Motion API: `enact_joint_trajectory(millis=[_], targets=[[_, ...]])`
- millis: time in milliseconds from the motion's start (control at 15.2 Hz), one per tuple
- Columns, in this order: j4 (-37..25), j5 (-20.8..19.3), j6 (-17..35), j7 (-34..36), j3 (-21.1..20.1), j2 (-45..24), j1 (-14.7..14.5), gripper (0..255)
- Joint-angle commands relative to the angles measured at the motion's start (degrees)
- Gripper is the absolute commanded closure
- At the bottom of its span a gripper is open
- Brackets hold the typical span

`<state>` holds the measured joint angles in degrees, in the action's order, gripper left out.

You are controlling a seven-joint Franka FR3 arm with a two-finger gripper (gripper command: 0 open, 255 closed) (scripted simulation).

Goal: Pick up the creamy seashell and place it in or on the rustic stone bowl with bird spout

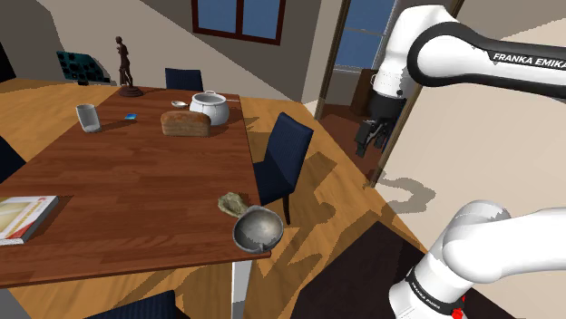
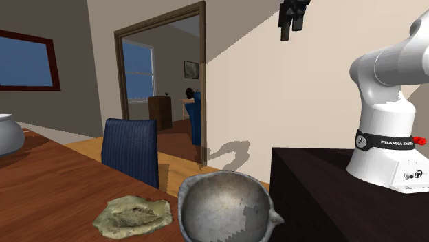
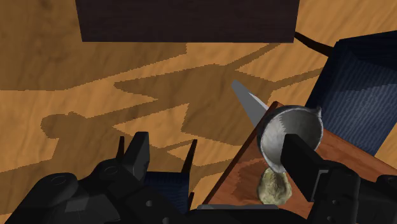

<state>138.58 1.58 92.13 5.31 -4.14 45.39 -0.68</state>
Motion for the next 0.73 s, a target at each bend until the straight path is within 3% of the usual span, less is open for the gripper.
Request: enact_joint_trajectory(millis=[0,660], targets=[[0.0,0.0,0.0,0.0,0.0,0.0,0.0,0],[4.6,1.2,20.0,8.7,-8.9,-13.5,-1.1,0]])
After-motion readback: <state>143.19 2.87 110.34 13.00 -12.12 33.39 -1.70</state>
